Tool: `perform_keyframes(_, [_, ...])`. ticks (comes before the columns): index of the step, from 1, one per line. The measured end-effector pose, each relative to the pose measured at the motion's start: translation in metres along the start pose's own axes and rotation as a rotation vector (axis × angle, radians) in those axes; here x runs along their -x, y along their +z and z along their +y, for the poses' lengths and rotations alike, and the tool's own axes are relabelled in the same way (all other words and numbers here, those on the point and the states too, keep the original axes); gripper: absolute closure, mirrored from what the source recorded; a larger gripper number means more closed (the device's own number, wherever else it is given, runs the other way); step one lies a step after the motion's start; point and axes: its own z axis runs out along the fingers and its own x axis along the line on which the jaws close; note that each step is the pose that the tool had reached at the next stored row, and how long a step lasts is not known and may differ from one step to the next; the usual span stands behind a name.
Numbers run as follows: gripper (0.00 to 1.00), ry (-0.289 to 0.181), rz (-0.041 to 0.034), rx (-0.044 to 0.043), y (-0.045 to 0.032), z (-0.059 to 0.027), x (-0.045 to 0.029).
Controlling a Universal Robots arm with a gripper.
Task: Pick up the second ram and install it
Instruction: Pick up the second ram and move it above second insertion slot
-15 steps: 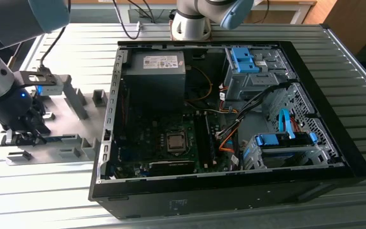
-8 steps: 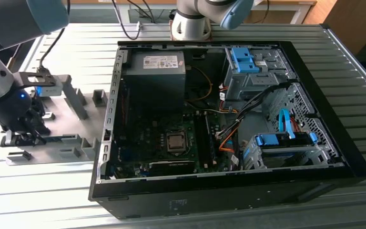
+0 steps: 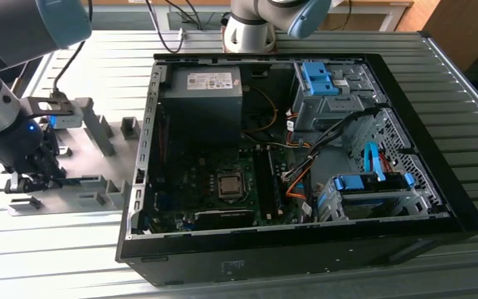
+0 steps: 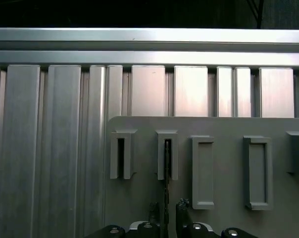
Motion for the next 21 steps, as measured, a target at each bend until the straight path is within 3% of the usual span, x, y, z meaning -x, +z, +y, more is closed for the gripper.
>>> perform_keyframes(2, [0.74, 0.0, 0.0, 0.0001, 0.0002, 0.0, 0.0])
perform_keyframes(3, [0.81, 0.0, 0.0, 0.0, 0.0003, 0.0, 0.0])
perform_keyframes(8, [0.86, 0.0, 0.0, 0.0, 0.0005, 0.0, 0.0])
perform_keyframes(21, [0.86, 0.0, -0.0002, -0.0002, -0.0001, 0.0, 0.0])
